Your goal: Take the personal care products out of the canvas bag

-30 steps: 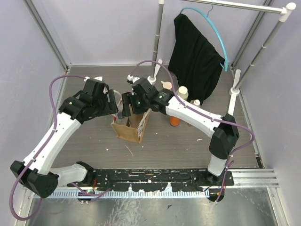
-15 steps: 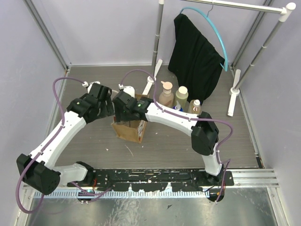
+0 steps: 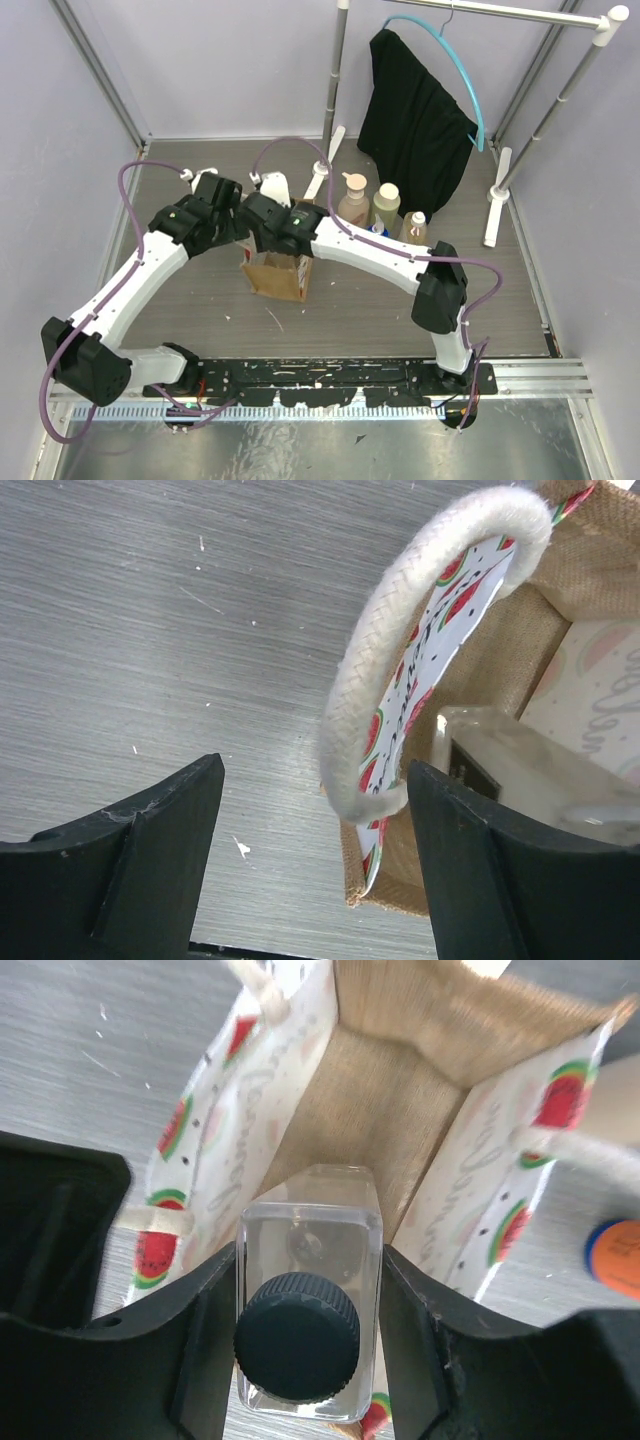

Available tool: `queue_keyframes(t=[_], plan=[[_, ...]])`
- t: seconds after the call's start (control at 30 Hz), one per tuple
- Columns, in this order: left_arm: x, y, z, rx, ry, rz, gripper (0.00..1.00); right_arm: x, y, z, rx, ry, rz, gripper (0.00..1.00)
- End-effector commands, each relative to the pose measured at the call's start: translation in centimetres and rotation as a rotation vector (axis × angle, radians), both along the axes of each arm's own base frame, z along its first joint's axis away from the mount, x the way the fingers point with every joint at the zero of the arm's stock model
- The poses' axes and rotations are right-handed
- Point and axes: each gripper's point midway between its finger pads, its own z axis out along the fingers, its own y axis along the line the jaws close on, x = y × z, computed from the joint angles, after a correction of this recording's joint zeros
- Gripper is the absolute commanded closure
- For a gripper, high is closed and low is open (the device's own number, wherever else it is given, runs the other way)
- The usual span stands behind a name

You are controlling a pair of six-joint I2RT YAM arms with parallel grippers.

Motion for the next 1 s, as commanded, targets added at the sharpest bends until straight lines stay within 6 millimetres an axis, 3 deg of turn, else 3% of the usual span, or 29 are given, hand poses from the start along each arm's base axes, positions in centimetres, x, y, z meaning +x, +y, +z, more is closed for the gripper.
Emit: queue_keyframes(t=[0.0,0.1,0.27,0.33,0.43,0.57,0.63,0.73,0.97], plan=[[1.4,-0.9,1.5,-0.042,-0.068,-0.001,0.19,3.5,-0.9,16.0,0.217,-0.297,-0.052,0.79],[1.5,-0.8,-0.4,-0.006,-0.007,0.002,0.19,5.1,-2.1,20.6,0.261,-0.365,-0.066,0.79],[1.3,-0.9,-1.9,0.014,0.041,-0.007,0.28,8.9,-5.3,25.2,0.360,-0.417,-0.095,0.78],[1.2,-1.1,-2.4,0.008,0.054,-0.018,0.37,10.7,-6.9,26.1,0.387,-0.432,-0.121,0.78],[1.1,-1.7,-2.8,-0.015,0.071,-0.037,0.59,12.9,-8.2,26.3,0.401,-0.451,-0.148,0.78],[1.1,-2.0,-2.7,-0.023,0.082,-0.043,0.86,15.7,-9.3,24.3,0.394,-0.415,-0.165,0.78],[0.6,-1.7,-2.5,-0.011,0.096,-0.041,0.92,16.8,-9.6,22.5,0.376,-0.382,-0.167,0.78],[0.3,-1.2,-2.0,-0.003,0.088,-0.034,0.93,17.6,-9.8,19.7,0.352,-0.330,-0.167,0.78],[0.0,-0.7,-1.5,0.009,0.073,-0.023,0.73,17.8,-9.2,13.2,0.287,-0.206,-0.156,0.78]])
